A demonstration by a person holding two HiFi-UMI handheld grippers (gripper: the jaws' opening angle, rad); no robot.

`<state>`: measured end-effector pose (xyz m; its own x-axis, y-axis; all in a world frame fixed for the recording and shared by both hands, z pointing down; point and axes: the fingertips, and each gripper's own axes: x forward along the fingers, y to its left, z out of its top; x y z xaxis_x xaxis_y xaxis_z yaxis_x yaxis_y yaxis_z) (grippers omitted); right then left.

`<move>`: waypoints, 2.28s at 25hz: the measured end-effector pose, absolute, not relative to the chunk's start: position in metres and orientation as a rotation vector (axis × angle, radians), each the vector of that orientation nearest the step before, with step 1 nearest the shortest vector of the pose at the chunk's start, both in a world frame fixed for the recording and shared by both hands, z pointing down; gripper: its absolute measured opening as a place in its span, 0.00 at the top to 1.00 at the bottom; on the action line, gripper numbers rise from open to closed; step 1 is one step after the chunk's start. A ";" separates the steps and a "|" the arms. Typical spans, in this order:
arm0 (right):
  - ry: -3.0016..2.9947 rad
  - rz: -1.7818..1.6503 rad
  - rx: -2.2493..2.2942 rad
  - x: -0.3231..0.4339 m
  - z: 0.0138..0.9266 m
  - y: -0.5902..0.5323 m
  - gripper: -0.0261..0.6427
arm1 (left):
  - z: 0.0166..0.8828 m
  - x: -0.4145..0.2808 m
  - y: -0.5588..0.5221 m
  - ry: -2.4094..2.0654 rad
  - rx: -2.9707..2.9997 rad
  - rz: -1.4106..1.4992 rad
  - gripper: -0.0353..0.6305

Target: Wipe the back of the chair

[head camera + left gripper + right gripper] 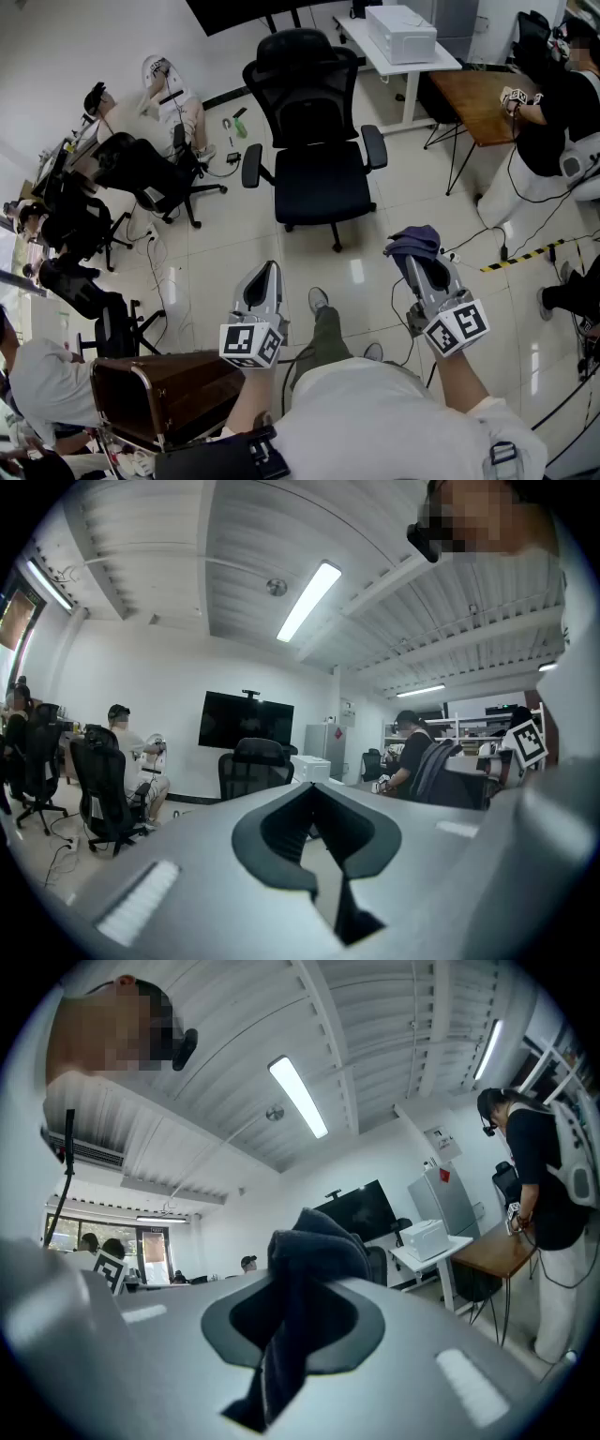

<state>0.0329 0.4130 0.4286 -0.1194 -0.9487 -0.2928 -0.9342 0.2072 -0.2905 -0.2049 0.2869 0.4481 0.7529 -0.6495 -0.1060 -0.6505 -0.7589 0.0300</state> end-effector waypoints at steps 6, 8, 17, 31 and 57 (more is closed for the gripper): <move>2.064 -0.066 -1.792 0.033 0.442 0.332 0.89 | 0.457 -0.201 0.196 1.054 -2.947 0.187 0.85; 2.052 -0.089 -1.809 0.033 0.440 0.291 0.89 | 0.447 -0.198 0.155 1.034 -2.952 0.194 0.85; 2.037 -0.091 -1.856 0.028 0.409 0.127 0.89 | 0.425 -0.196 -0.016 1.019 -2.971 0.174 0.85; 2.114 -0.032 -1.850 0.025 0.378 0.099 0.90 | 0.383 -0.197 -0.009 1.035 -2.955 0.310 0.83; 2.359 -0.365 -2.114 0.065 0.471 -0.395 0.90 | 0.446 -0.232 0.008 1.301 -2.947 0.159 0.82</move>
<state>0.0650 -0.3954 0.4711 -0.1203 -0.9750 0.1867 -0.9858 0.0952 -0.1382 -0.2318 0.0084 0.4460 0.6702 -0.7401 -0.0559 -0.7318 -0.6715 0.1164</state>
